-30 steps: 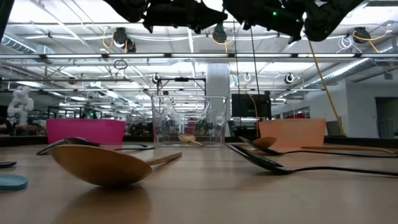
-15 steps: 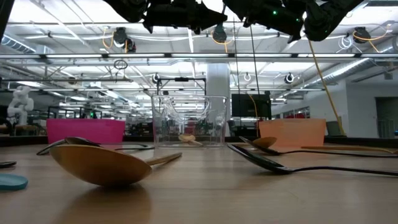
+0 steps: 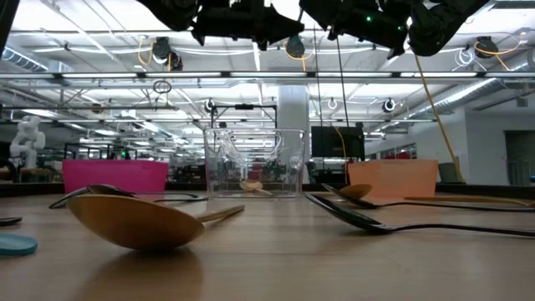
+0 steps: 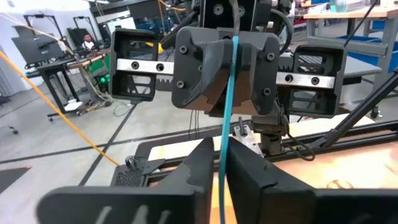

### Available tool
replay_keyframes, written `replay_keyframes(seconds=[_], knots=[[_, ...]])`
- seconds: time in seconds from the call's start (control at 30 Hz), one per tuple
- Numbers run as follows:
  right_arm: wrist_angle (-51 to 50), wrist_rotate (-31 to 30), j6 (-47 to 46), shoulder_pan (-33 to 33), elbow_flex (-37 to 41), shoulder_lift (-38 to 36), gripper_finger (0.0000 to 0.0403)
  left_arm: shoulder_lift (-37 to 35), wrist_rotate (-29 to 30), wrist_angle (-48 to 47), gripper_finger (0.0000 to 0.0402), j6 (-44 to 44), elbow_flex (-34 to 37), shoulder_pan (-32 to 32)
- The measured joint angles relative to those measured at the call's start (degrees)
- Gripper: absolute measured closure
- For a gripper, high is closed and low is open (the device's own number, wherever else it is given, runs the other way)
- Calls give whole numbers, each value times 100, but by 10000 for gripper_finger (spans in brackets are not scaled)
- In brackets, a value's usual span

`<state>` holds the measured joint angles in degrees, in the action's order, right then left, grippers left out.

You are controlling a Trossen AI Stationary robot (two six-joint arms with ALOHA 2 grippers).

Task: Sort silverware by color (type)
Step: Put the blue spoon into the red bin

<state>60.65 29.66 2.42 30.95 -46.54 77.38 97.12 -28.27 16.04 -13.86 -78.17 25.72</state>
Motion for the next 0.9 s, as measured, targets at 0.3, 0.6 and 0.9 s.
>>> replay_keyframes(seconds=[0.3, 0.6, 0.9], knots=[[-115, -136, -42, 252, 0, -2, 401, -56, -33, -401, 272, -211, -4, 338], [-2566, -583, -344, 1275, -362, -170, 402, -645, 6, -2475, 257, -1315, -4, 1627], [-5060, -578, -22, 2199, -1570, 53, 402, -761, 45, -3374, 256, -1818, -4, 3008]])
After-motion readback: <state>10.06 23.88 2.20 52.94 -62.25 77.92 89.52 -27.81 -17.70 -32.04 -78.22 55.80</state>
